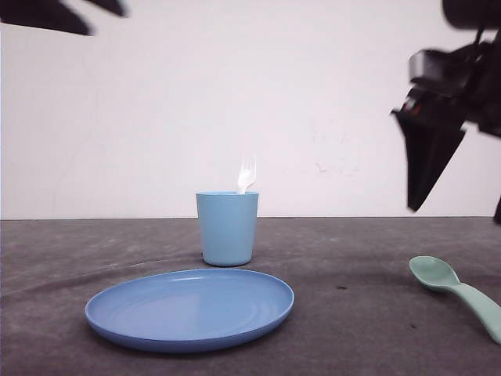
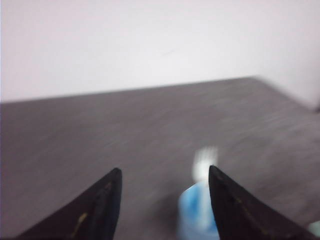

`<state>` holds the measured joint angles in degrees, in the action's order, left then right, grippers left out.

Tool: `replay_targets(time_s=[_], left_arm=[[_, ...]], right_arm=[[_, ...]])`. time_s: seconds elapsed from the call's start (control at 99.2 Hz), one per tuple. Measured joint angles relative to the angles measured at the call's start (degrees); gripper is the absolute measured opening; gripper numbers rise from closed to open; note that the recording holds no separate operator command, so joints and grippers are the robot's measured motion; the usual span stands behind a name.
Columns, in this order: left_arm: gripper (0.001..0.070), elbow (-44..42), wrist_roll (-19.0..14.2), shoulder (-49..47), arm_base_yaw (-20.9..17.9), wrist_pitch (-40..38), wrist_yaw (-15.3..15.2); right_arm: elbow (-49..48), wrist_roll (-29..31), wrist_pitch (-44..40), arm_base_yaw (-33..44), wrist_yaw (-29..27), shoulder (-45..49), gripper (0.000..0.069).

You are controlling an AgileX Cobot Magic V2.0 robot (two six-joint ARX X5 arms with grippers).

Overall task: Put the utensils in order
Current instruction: 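Open the left gripper and withdraw it from the cup, then lower the right gripper onto the mint-green spoon and close it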

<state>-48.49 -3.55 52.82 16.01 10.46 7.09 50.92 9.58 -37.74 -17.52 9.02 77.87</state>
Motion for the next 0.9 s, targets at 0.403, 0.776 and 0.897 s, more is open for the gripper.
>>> replay_targets(time_s=[0.403, 0.776, 0.897], left_arm=[[0.0331, 0.00, 2.51, -6.75, -6.82, 24.52, -9.38], [0.0331, 0.00, 2.51, -6.75, -6.88, 25.11, -9.44], [0.0331, 0.00, 2.54, -6.75, -6.91, 25.09, -9.55]], right_arm=[[0.00, 0.94, 6.10, -0.87, 0.07, 9.97, 0.0615], [0.37, 1.20, 9.68, -3.67, -1.31, 13.38, 0.0320], [0.37, 1.27, 9.73, -4.59, -1.07, 13.66, 0.0154]])
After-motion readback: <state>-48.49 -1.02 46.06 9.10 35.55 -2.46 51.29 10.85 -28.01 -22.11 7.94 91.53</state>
